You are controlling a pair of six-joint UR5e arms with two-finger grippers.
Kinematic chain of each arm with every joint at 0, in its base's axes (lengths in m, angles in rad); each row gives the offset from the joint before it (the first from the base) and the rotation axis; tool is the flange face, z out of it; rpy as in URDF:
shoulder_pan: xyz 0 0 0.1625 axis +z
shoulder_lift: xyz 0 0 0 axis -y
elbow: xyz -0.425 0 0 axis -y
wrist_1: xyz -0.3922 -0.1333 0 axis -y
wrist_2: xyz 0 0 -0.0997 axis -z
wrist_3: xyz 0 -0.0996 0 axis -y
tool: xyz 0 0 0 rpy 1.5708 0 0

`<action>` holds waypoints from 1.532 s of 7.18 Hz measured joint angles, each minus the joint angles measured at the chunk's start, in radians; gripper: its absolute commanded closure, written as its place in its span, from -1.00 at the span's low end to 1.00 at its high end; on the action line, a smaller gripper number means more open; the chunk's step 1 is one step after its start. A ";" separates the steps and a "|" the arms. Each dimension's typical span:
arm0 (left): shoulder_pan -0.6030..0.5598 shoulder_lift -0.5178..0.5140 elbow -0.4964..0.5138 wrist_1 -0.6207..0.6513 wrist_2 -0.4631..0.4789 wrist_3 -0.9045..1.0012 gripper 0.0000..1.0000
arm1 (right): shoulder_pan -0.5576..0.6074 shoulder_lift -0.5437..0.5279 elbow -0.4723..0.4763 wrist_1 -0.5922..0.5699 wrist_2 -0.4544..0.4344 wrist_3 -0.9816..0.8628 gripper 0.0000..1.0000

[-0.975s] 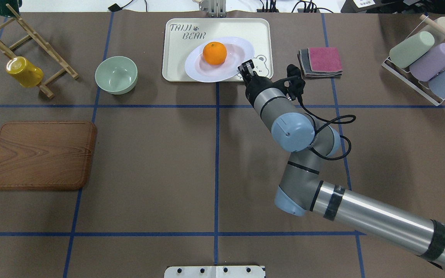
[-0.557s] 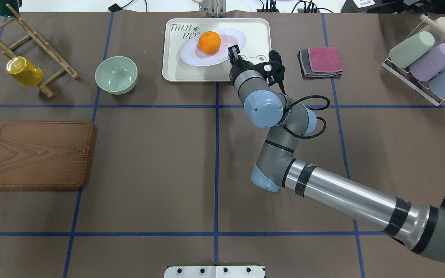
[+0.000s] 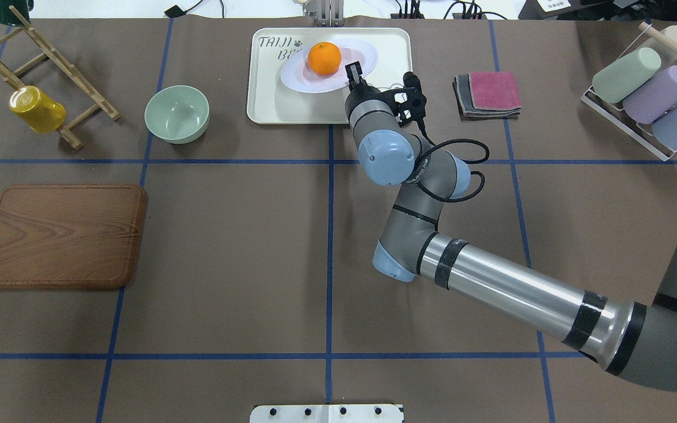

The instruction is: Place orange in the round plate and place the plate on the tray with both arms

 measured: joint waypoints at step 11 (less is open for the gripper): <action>-0.005 0.016 -0.030 0.005 -0.030 -0.071 -0.97 | 0.701 -0.495 0.617 -0.782 1.083 -1.797 -1.00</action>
